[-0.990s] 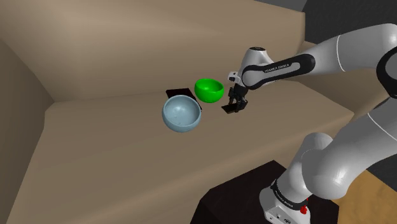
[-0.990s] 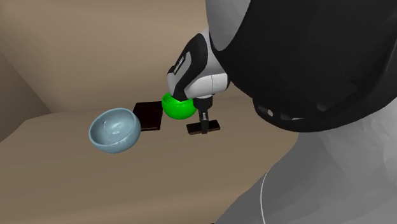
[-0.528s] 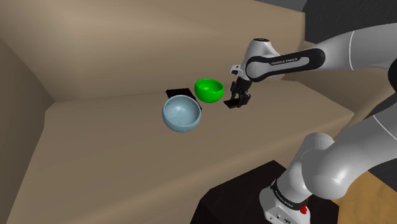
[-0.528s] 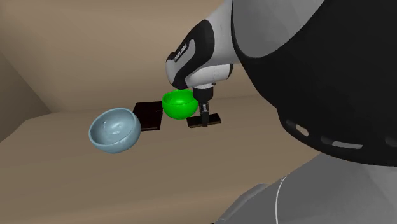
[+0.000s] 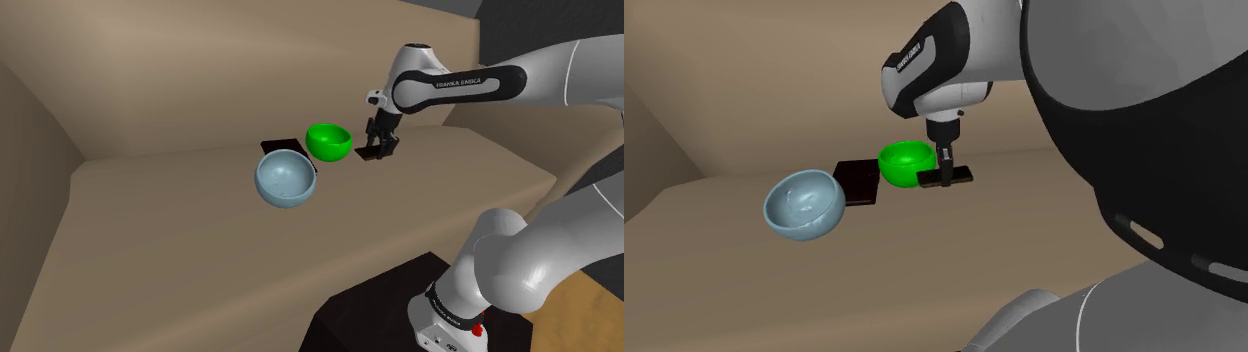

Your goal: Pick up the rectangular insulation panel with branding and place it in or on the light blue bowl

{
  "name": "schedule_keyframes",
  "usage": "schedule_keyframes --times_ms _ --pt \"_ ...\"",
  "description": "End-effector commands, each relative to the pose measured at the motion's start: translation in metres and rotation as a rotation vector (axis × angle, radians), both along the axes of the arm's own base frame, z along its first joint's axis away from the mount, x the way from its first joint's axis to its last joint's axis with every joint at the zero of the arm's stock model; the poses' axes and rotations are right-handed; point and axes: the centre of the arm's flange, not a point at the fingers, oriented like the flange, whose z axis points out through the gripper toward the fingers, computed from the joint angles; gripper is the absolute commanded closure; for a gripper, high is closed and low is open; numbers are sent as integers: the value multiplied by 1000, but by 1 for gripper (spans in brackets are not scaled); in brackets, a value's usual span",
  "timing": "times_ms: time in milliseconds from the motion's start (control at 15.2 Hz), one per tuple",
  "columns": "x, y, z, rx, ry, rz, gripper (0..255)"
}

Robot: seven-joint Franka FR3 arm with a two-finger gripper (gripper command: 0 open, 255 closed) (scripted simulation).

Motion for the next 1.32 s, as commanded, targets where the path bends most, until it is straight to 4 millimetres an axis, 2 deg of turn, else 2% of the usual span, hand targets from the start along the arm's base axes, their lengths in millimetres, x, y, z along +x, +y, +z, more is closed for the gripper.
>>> schedule_keyframes --times_ms 0,1188,1254 --pt "2 0 11 0 1 0 255" --pt "2 0 106 0 1 0 255" --pt "2 0 107 0 1 0 255"
